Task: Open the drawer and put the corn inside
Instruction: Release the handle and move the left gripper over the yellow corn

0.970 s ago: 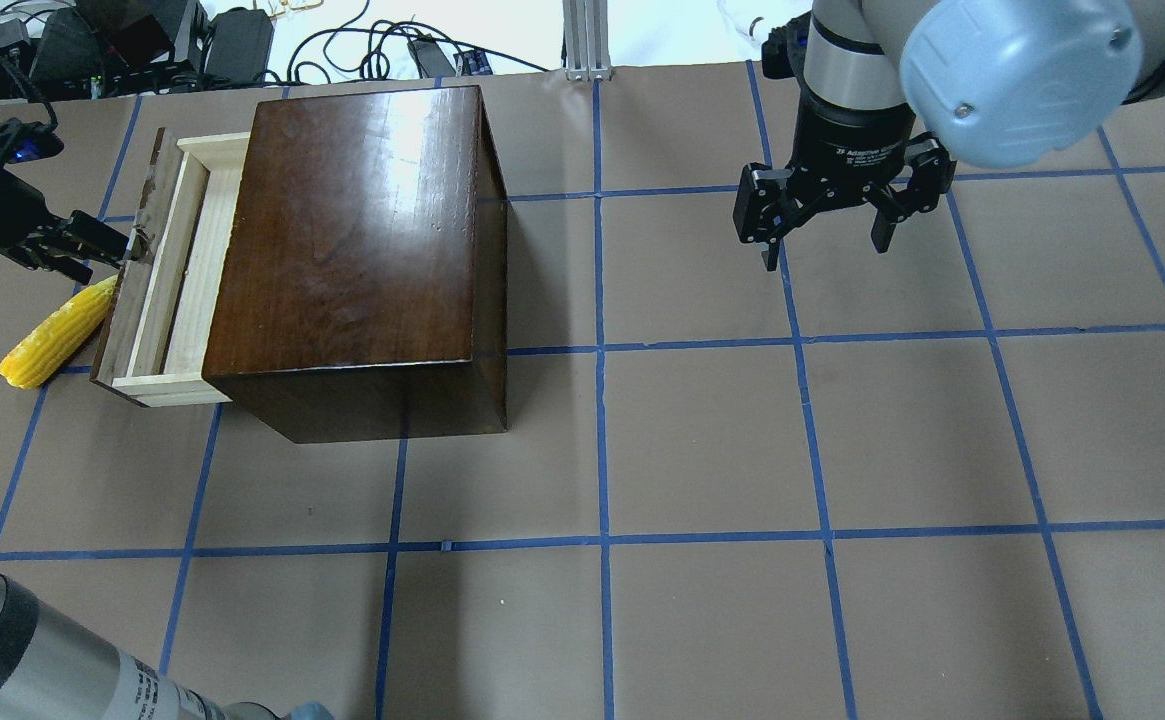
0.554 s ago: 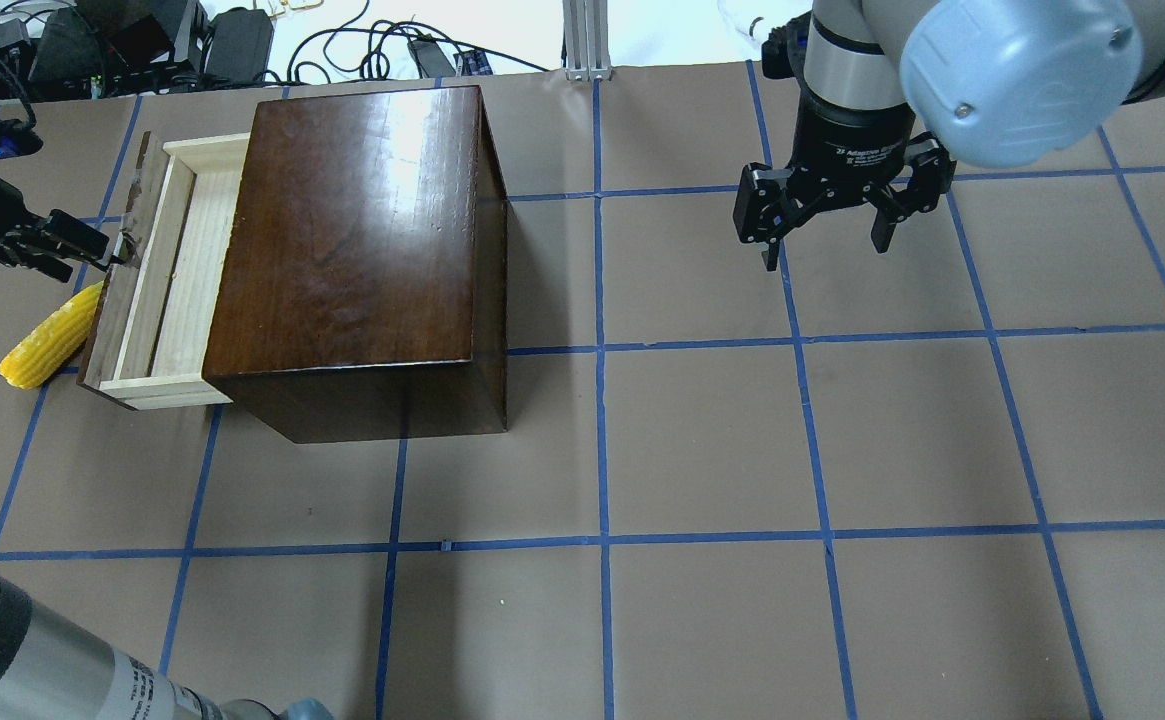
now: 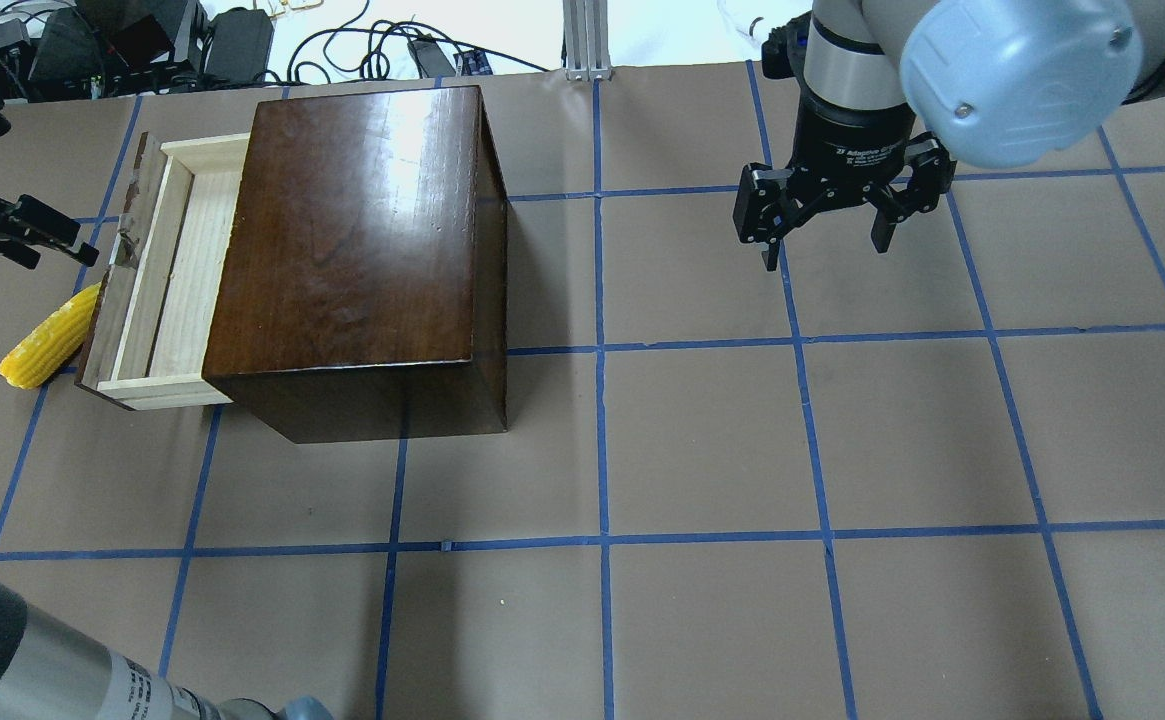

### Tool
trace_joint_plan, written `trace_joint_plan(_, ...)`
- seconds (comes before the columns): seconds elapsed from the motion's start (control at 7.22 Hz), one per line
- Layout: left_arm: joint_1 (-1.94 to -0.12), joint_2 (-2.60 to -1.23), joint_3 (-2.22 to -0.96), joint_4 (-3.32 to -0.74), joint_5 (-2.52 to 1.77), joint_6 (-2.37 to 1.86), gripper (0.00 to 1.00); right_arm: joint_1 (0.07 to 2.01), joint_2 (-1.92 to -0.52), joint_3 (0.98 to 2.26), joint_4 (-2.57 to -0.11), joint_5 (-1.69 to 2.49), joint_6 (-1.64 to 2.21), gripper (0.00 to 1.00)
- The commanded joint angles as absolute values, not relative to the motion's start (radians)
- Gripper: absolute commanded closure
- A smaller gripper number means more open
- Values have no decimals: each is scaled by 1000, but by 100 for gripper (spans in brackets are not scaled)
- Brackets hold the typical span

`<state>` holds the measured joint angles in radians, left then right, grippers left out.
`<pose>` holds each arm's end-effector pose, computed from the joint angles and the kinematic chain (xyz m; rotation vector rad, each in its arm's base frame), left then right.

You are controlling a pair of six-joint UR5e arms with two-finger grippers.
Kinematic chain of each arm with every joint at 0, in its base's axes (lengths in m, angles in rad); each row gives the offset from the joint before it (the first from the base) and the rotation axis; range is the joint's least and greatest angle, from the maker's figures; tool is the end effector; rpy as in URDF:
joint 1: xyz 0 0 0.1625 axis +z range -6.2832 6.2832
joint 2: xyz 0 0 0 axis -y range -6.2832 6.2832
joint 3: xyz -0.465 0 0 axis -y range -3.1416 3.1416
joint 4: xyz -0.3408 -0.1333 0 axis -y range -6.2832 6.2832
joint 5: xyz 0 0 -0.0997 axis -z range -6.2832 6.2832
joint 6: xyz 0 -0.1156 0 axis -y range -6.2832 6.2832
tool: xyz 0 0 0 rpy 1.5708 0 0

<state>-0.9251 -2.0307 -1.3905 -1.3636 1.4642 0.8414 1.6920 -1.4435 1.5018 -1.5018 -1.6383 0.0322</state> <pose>0.2599 -0.5869 0.3633 -0.2887 -3.0002 0.0285 0.1830 -0.4648 0.4768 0.1427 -3.0557 -0.1865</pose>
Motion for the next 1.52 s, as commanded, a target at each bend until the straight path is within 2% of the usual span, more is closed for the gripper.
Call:
trace_joint_plan(0.0, -910, -2046, -1387, -1309, 1534, 1056, 0, 1692, -1443, 1502, -1502, -1638, 32, 0)
trace_joint_plan(0.69, -884, -2084, -1566, -1039, 1606, 1435, 0, 1692, -1443, 1502, -1502, -1638, 32, 0)
trace_joint_plan(1.39, -853, -2135, -1578, -1009, 1609, 1529, 0, 1692, -1443, 1502, -1502, -1638, 32, 0)
